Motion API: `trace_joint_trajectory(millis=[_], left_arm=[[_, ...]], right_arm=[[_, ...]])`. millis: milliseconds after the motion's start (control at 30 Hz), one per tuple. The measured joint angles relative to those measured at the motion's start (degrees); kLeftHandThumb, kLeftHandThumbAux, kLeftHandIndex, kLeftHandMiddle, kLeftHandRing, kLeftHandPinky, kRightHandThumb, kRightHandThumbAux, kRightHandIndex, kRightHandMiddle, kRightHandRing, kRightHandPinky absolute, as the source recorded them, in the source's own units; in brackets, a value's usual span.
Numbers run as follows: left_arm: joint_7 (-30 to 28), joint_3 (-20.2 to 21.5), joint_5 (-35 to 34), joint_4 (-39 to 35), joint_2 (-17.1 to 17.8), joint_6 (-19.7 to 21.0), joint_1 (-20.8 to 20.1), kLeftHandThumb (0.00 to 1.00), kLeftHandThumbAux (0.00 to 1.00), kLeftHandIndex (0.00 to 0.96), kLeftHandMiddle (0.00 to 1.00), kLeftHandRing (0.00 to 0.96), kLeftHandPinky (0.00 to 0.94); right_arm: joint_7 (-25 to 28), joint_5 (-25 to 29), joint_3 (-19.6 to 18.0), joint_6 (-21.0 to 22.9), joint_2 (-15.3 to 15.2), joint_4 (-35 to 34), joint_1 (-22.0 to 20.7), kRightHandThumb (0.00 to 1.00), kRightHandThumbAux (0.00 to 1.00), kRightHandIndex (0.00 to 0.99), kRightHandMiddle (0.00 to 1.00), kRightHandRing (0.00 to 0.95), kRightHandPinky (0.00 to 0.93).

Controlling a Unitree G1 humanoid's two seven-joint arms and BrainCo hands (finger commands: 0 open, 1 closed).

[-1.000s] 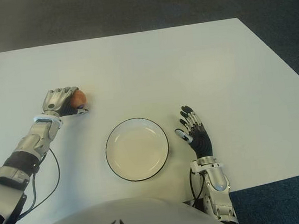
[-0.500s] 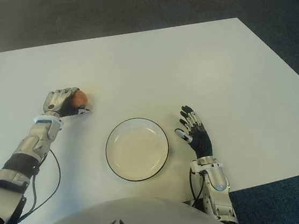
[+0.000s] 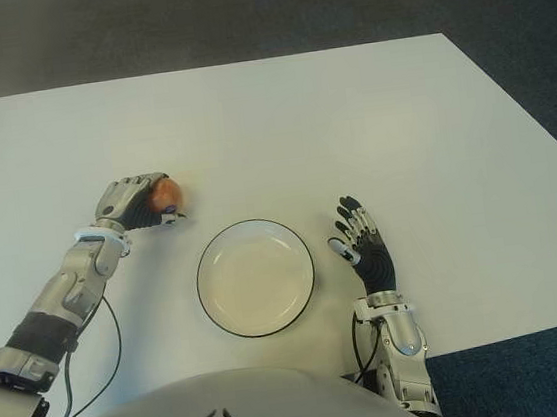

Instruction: Put the apples into the plate.

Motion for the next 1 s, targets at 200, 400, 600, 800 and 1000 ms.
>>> trace_joint_trajectory(millis=[200,400,600,800,1000], left_arm=[[2.85,3.93,-0.7,-4.58,0.21,-3.43,0.08,0.854,0.667,0.402,0.533,0.847,0.808],[3.51,5.7,-0.89,-7.23,0.21,-5.64,0.05,0.855,0.667,0.403,0.535,0.849,0.809],[2.13,7.9,-0.15,-14.48,0.74,-5.5,0.22,0.856,0.666,0.404,0.534,0.854,0.796],[-1.89,9.1,2.1,-22.9,1.12,-3.67,0.25,0.856,0.666,0.404,0.532,0.853,0.779],[-5.16,8.99,4.9,-29.0,1.05,-3.19,1.02,0.857,0.665,0.405,0.531,0.846,0.785]], right_arm=[[0.61,0.5,-0.03,-0.06,-0.02,1.06,-0.51,0.145,0.574,0.008,0.0,0.0,0.0],[0.62,0.39,-0.02,-0.17,-0.03,1.14,-0.55,0.139,0.567,0.006,0.0,0.0,0.0],[0.63,0.36,-0.01,-0.15,-0.08,1.09,-0.47,0.135,0.578,0.006,0.0,0.0,0.0],[1.04,0.59,-0.05,-0.15,-0.18,1.19,-0.49,0.136,0.587,0.007,0.0,0.0,0.0],[1.07,0.34,-0.13,-0.21,-0.2,1.22,-0.51,0.132,0.575,0.009,0.0,0.0,0.0]])
